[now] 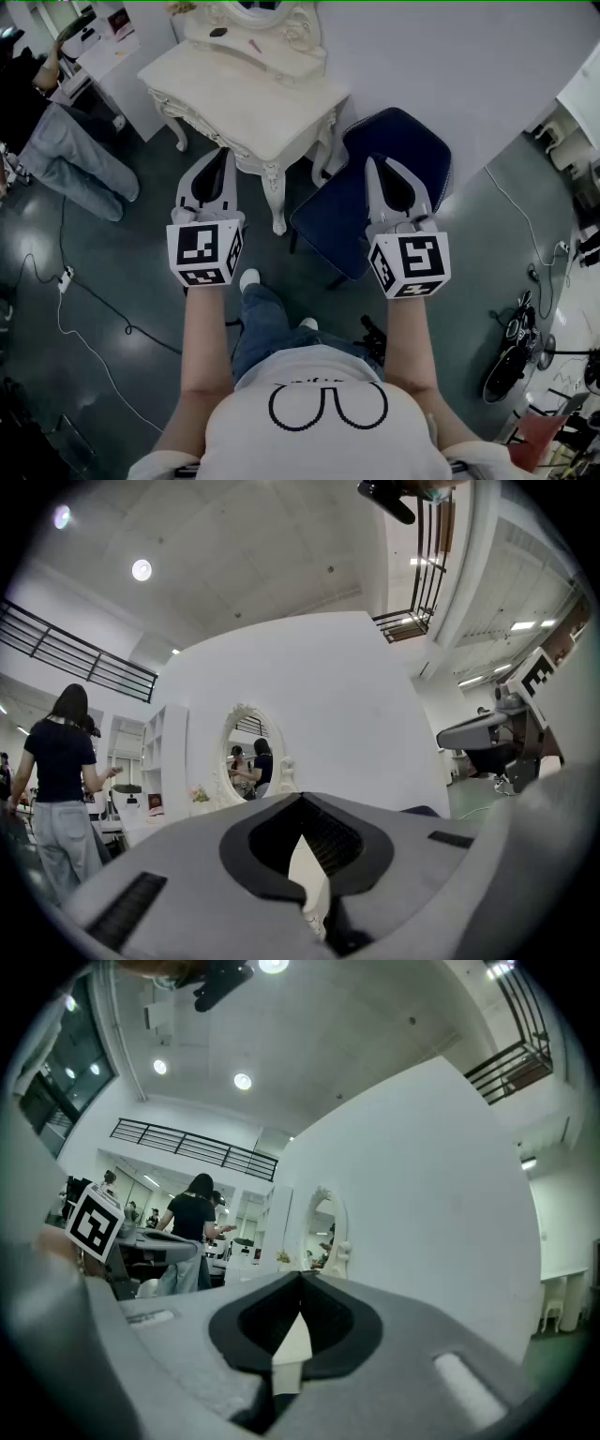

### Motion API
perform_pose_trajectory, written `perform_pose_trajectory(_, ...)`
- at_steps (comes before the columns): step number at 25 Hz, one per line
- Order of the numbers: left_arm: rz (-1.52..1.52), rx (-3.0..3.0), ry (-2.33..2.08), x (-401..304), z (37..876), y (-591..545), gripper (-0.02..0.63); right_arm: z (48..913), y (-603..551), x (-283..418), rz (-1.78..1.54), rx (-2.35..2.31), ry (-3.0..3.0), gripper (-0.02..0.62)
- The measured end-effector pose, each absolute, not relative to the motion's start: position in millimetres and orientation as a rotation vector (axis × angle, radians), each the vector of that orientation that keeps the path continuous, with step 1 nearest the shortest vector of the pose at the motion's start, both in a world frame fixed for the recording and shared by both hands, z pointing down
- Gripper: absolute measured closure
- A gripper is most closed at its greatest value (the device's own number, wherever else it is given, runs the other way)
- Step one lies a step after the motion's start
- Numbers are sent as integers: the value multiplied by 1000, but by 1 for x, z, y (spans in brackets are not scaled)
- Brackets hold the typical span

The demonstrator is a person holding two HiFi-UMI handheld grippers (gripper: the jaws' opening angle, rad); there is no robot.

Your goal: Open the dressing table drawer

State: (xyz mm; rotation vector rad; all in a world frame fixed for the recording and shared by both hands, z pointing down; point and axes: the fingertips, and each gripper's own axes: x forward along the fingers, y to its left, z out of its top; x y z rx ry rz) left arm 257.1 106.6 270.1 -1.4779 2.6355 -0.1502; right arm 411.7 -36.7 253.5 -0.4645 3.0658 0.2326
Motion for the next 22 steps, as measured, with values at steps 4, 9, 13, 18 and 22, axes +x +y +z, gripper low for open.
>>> perform_pose_trajectory(4, -153, -1489, 2640, 244, 276, 99, 607, 259, -44, 399, 226, -474, 3071, 597)
perform_pose_trajectory(9, -149, -1506, 2639, 212, 280, 91, 608, 265, -48, 370, 208, -472, 3079, 597)
perform_pose_trajectory(13, -148, -1529, 2630, 175, 285, 80, 607, 268, -55, 335, 189, -483, 3071, 597)
perform_pose_trajectory(18, -146, -1568, 2617, 113, 285, 67, 608, 270, -68, 275, 164, -534, 3079, 597)
perform_pose_trajectory(22, -147, -1611, 2610, 53, 290, 57, 607, 274, -72, 216, 151, -563, 3089, 597)
